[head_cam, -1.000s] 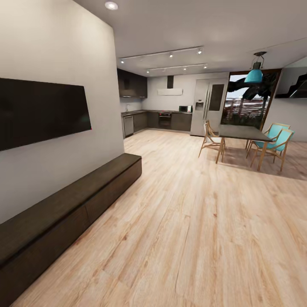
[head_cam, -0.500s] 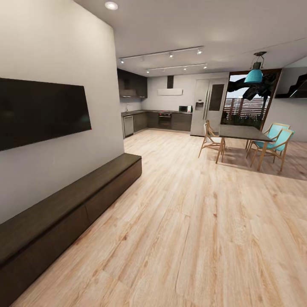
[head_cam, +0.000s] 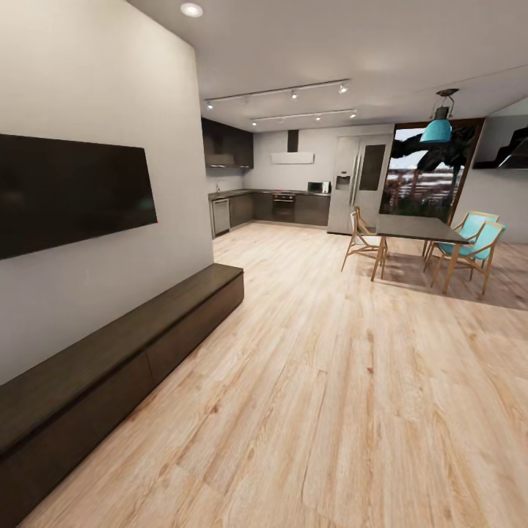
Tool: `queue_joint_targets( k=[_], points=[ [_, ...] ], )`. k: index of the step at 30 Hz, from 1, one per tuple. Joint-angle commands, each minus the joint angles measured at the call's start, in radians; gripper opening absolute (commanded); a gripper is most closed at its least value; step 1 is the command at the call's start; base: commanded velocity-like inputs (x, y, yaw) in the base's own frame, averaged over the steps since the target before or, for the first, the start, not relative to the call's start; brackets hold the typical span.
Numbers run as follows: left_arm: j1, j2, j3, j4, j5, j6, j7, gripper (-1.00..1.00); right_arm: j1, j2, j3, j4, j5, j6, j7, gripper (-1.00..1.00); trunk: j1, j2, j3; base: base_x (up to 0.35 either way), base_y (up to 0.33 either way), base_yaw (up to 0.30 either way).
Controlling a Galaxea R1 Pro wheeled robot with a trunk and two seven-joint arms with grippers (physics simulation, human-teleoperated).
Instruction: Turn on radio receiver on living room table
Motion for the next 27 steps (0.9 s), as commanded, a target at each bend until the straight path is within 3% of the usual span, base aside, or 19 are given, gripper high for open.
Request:
queue_joint_targets(
  k=[1, 9, 15, 16, 17, 19, 20, 23, 27],
  points=[
    [0.0, 0.001, 0.0, -0.011, 0.0, 0.0, 0.001, 1.0, 0.0, -0.002, 0.0, -0.01, 0.0, 0.0, 0.001, 1.0, 0.0, 0.0, 0.0, 0.0, 0.0, 0.0],
    [0.0, 0.022, 0.002, -0.217, -0.001, 0.011, 0.005, 1.0, -0.002, -0.067, 0.0, -0.156, 0.004, 0.0, 0.008, 1.0, 0.0, 0.0, 0.0, 0.0, 0.0, 0.0],
    [0.0, 0.022, 0.004, -0.334, -0.001, 0.015, 0.042, 1.0, -0.003, -0.081, 0.0, -0.206, 0.005, 0.001, 0.01, 1.0, 0.0, 0.0, 0.0, 0.0, 0.0, -0.095],
    [0.0, 0.022, 0.004, -0.373, -0.001, 0.028, 0.055, 1.0, -0.004, -0.083, 0.0, -0.218, 0.005, 0.002, 0.01, 1.0, 0.0, 0.0, 0.0, 0.0, 0.0, -0.254],
    [0.0, 0.023, 0.005, -0.477, -0.001, 0.11, 0.064, 1.0, -0.006, -0.085, 0.0, -0.245, 0.005, 0.006, 0.009, 1.0, 0.0, 0.0, 0.0, 0.0, 0.0, -0.274],
    [0.0, 0.023, 0.005, -0.532, -0.001, 0.146, 0.066, 1.0, -0.006, -0.086, 0.0, -0.26, 0.005, 0.007, 0.009, 1.0, 0.0, 0.0, 0.0, 0.0, 0.0, -0.276],
    [0.0, 0.022, 0.005, -0.553, -0.001, 0.155, 0.066, 1.0, -0.006, -0.088, 0.0, -0.265, 0.005, 0.007, 0.009, 1.0, 0.0, 0.0, 0.0, 0.0, 0.0, -0.278],
    [0.0, 0.022, 0.006, -0.584, -0.001, 0.162, 0.064, 1.0, -0.006, -0.128, -0.001, -0.271, 0.004, 0.002, 0.012, 1.0, 0.0, 0.0, 0.0, 0.0, 0.0, -0.279],
    [0.0, 0.021, 0.006, -0.589, -0.001, 0.163, 0.064, 1.0, -0.006, -0.143, -0.001, -0.272, 0.004, 0.0, 0.013, 1.0, 0.0, 0.0, 0.0, 0.0, 0.0, -0.279]
  ],
)
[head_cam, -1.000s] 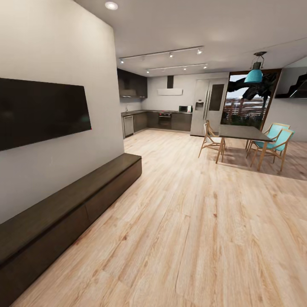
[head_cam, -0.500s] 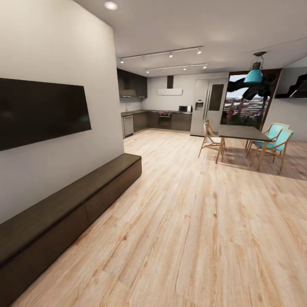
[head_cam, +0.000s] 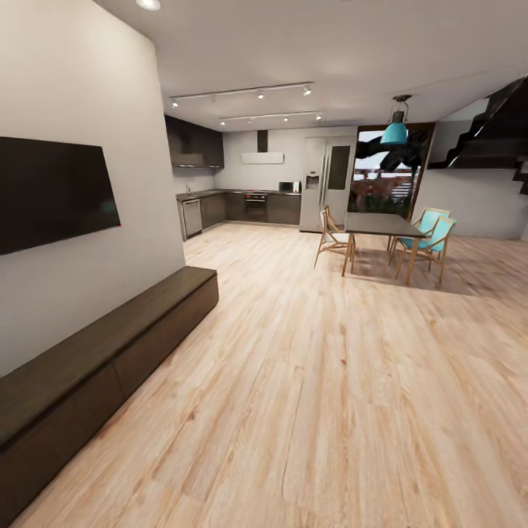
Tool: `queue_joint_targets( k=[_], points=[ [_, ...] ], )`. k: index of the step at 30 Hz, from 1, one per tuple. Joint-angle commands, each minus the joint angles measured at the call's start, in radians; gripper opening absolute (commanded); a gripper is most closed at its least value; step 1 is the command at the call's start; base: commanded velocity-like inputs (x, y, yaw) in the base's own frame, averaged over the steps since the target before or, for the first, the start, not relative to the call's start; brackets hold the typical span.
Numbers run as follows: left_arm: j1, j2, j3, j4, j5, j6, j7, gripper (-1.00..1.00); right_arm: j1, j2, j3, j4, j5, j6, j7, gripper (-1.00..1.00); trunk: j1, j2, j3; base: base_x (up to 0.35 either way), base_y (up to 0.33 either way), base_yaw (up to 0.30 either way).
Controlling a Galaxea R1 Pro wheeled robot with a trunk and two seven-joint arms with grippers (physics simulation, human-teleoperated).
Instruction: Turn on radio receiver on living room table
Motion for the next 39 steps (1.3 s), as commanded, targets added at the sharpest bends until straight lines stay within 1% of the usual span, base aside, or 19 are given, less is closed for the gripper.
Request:
queue_joint_targets(
  k=[1, 7, 12, 21, 27, 39],
  points=[
    [0.0, 0.0, 0.0, 0.0, 0.0, -0.001, 0.0, 1.0, 0.0, -0.001, 0.0, 0.001, 0.0, 0.0, 0.0, 1.0, 0.0, 0.0, 0.0, 0.0, 0.0, -0.279],
    [0.0, 0.004, 0.005, 0.005, -0.001, -0.011, 0.001, 1.0, 0.0, -0.003, 0.001, 0.002, -0.001, 0.0, -0.001, 1.0, 0.0, 0.0, 0.0, 0.0, 0.0, -0.279],
    [0.0, 0.004, 0.008, 0.009, -0.002, -0.049, 0.002, 1.0, 0.0, -0.003, 0.001, 0.003, -0.002, 0.0, -0.001, 1.0, 0.0, 0.0, 0.0, 0.0, 0.0, -0.279],
    [0.0, 0.008, 0.008, 0.011, -0.006, -0.062, 0.004, 1.0, 0.0, -0.003, 0.001, 0.004, -0.002, -0.001, -0.001, 1.0, 0.0, 0.0, 0.0, 0.0, 0.0, -0.279],
    [0.0, 0.009, 0.003, 0.011, -0.002, -0.061, 0.004, 1.0, 0.0, -0.003, 0.001, 0.004, -0.002, -0.001, -0.001, 1.0, 0.0, 0.0, 0.0, 0.0, 0.0, -0.279],
    [0.0, 0.009, 0.004, 0.011, -0.002, -0.062, 0.006, 1.0, 0.0, -0.003, 0.001, 0.004, -0.002, -0.001, -0.001, 1.0, -0.046, 0.084, 0.038, 0.0, 0.0, -0.279]
  ],
)
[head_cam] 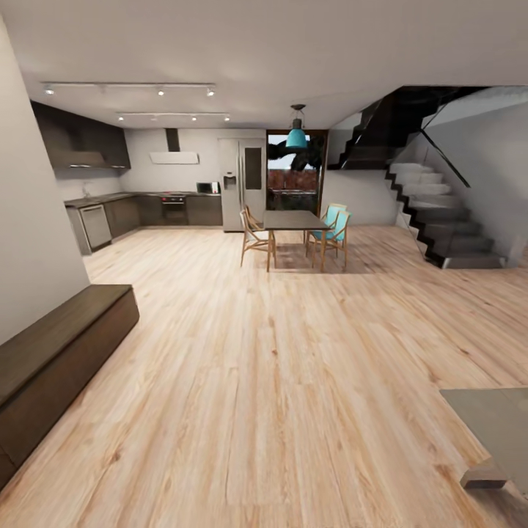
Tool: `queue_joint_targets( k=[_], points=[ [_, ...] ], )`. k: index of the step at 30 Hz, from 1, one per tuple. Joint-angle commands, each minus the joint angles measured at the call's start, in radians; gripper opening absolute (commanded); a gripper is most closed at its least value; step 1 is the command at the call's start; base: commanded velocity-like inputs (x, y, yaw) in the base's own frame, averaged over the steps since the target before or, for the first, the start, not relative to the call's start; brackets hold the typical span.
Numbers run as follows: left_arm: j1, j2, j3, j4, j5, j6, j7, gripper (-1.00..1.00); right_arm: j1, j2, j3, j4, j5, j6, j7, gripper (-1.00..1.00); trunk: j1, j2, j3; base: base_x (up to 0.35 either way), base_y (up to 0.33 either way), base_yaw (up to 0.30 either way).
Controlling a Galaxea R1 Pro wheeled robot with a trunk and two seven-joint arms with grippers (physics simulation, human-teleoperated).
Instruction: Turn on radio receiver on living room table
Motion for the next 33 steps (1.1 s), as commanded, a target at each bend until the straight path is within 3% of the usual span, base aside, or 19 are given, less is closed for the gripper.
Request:
queue_joint_targets(
  k=[1, 15, 33],
  points=[
    [0.0, 0.0, 0.0, 0.0, 0.0, 0.0, 0.0, 1.0, 0.0, 0.0, 0.0, 0.0, 0.0, 0.0, 0.0, 1.0, -0.004, 0.007, 0.003, 0.0, 0.0, -0.279],
    [0.0, 0.002, 0.003, 0.0, -0.001, 0.0, 0.002, 1.0, 0.0, 0.0, 0.0, 0.0, 0.001, 0.0, 0.0, 1.0, -0.058, 0.105, 0.047, 0.011, 0.0, -0.277],
    [0.0, 0.002, 0.004, 0.0, -0.002, 0.0, 0.002, 1.0, 0.0, 0.0, 0.0, 0.0, 0.002, -0.001, 0.0, 1.0, -0.127, 0.231, 0.104, 0.308, 0.036, -0.033]
  ],
)
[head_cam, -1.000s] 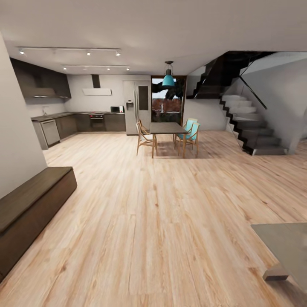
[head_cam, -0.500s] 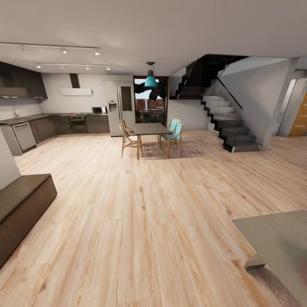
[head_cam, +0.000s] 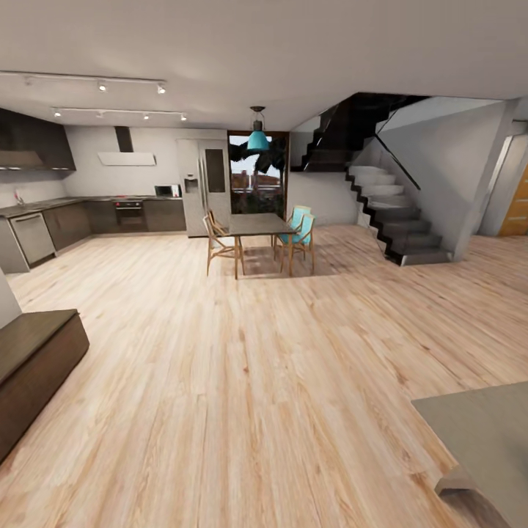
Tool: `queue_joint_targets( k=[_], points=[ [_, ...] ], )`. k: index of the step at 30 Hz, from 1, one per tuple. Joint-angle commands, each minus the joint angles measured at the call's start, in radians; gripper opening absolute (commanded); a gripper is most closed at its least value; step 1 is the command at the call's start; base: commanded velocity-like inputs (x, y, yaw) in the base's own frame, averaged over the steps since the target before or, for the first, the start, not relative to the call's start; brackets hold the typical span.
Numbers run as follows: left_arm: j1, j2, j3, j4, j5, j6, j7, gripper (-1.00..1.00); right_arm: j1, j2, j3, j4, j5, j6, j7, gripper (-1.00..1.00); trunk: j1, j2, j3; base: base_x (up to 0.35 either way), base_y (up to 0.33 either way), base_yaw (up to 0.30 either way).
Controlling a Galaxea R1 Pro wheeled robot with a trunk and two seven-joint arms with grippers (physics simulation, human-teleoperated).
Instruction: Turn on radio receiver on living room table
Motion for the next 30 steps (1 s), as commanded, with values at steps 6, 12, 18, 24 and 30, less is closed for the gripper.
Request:
queue_joint_targets(
  k=[6, 12, 18, 24, 30],
  points=[
    [0.0, 0.0, 0.001, 0.0, 0.002, -0.005, 0.0, 1.0, 0.0, 0.0, 0.0, 0.0, -0.001, 0.0, 0.0, 1.0, -0.023, 0.042, 0.019, 0.225, 0.066, -0.206],
    [0.0, 0.0, 0.011, 0.0, 0.002, -0.008, 0.0, 1.0, 0.0, 0.0, 0.0, 0.0, -0.001, 0.0, 0.0, 1.0, -0.046, 0.084, 0.038, 0.02, 0.005, -0.273],
    [0.0, -0.001, 0.025, 0.0, 0.002, -0.008, -0.003, 1.0, 0.0, 0.0, 0.0, 0.0, -0.001, 0.001, 0.0, 1.0, -0.069, 0.126, 0.057, 0.001, 0.0, -0.265],
    [0.0, 0.0, 0.027, 0.0, -0.001, -0.011, -0.007, 1.0, 0.0, 0.0, 0.001, 0.0, -0.001, 0.0, 0.0, 1.0, -0.069, 0.126, 0.057, 0.0, 0.0, -0.081],
    [0.0, -0.008, 0.015, 0.001, -0.005, -0.007, -0.013, 1.0, -0.001, 0.0, 0.001, 0.0, -0.001, 0.0, 0.0, 1.0, -0.069, 0.126, 0.057, 0.193, 0.0, -0.005]
  ],
)
